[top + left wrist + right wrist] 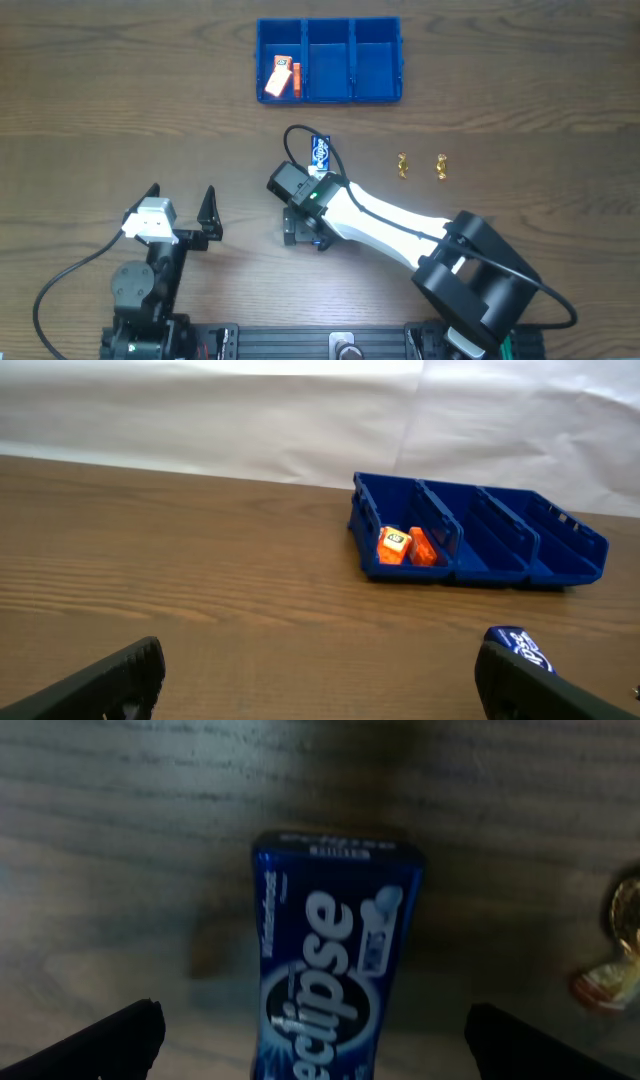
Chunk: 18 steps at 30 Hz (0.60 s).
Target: Sort Candies Into Trays
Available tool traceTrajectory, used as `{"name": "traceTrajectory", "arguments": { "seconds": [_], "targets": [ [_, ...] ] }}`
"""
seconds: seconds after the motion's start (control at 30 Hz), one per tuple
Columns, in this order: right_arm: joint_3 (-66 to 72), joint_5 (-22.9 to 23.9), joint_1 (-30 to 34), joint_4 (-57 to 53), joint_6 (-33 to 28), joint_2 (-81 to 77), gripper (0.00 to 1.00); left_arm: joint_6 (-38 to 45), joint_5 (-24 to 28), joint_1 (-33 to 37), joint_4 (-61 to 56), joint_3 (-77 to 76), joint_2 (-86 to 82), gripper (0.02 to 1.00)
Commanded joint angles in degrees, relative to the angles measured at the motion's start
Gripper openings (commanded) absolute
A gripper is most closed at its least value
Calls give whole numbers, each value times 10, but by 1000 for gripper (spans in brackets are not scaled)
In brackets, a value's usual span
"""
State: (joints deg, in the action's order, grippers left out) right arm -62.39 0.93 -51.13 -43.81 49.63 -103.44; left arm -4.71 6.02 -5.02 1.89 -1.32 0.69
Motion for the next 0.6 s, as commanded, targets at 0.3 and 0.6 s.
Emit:
{"name": "traceTrajectory", "arguments": {
  "seconds": [0.3,0.6],
  "targets": [
    [2,14,0,23,1,-25,912,-6,9,1,21,10,-2,998],
    [2,21,1,22,1,-30,647,-6,9,1,21,10,-2,998]
  ]
}}
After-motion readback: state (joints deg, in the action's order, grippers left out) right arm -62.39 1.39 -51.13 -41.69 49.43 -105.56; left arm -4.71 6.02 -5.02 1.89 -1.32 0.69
